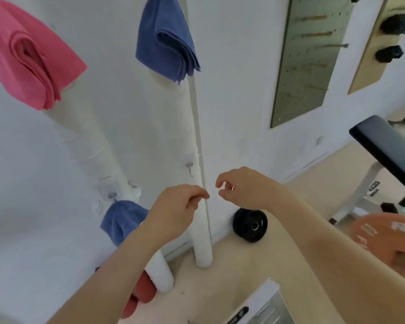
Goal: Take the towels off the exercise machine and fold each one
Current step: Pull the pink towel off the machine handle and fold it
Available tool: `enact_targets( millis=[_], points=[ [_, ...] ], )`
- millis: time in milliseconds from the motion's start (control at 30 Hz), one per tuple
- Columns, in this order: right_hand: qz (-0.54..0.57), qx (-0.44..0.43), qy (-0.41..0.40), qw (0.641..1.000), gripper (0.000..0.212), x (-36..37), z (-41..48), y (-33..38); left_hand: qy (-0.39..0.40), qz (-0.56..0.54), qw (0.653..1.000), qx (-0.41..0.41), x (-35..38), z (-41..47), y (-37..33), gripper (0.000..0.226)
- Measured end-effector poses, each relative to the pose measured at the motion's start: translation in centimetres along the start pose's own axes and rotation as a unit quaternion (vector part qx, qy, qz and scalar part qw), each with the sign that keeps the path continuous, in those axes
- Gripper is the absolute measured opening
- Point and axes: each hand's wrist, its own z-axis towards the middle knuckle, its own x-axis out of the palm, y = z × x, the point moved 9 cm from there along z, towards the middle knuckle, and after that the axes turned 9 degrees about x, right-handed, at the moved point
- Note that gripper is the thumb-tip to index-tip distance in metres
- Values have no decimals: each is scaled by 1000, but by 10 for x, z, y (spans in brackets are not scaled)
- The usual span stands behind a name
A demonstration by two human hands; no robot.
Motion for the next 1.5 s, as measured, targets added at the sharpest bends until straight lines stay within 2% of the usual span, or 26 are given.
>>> enact_targets(
  millis=[67,233,333,467,600,633,700,833,867,933,1033,1133,1200,1267,1367,1500],
  points=[
    [-11,23,-1,1000,25,36,-20,-17,35,4,999,10,29,-25,0,29],
    [11,86,31,996,20,124,-91,-54,91,-33,995,-5,92,-96,8,20],
    [41,160,42,985,27,165,-147,-73,122,-57,991,21,130,-145,6,32],
    [52,263,69,961,36,210,-233,-96,173,-93,980,42,170,-210,-11,22],
    [126,369,45,920,38,243,-333,-123,226,-95,967,73,208,-267,-45,31],
    [161,396,26,904,37,249,-356,-131,234,-99,964,78,215,-276,-51,35],
    [262,475,-32,839,34,263,-424,-150,268,-116,951,101,234,-299,-81,34],
    [438,599,-186,644,31,292,-573,-177,309,-160,931,111,263,-342,-143,24],
    [454,615,-208,611,31,299,-606,-182,317,-160,927,118,271,-352,-159,25],
    [457,633,-229,582,32,311,-667,-190,334,-156,920,136,289,-376,-192,36],
    [447,644,-241,573,30,327,-747,-204,353,-161,909,153,319,-416,-242,46],
    [393,640,-225,620,33,336,-813,-219,349,-155,912,153,346,-457,-299,28],
    [349,642,-200,653,36,344,-851,-230,358,-133,907,177,367,-489,-340,25],
    [340,646,-186,658,40,356,-888,-238,403,-95,884,215,396,-523,-378,30],
    [394,652,-175,624,49,379,-928,-250,446,-51,862,235,435,-554,-418,43],
    [462,652,-194,569,48,395,-952,-273,437,-77,867,225,473,-561,-460,37]
  ],
)
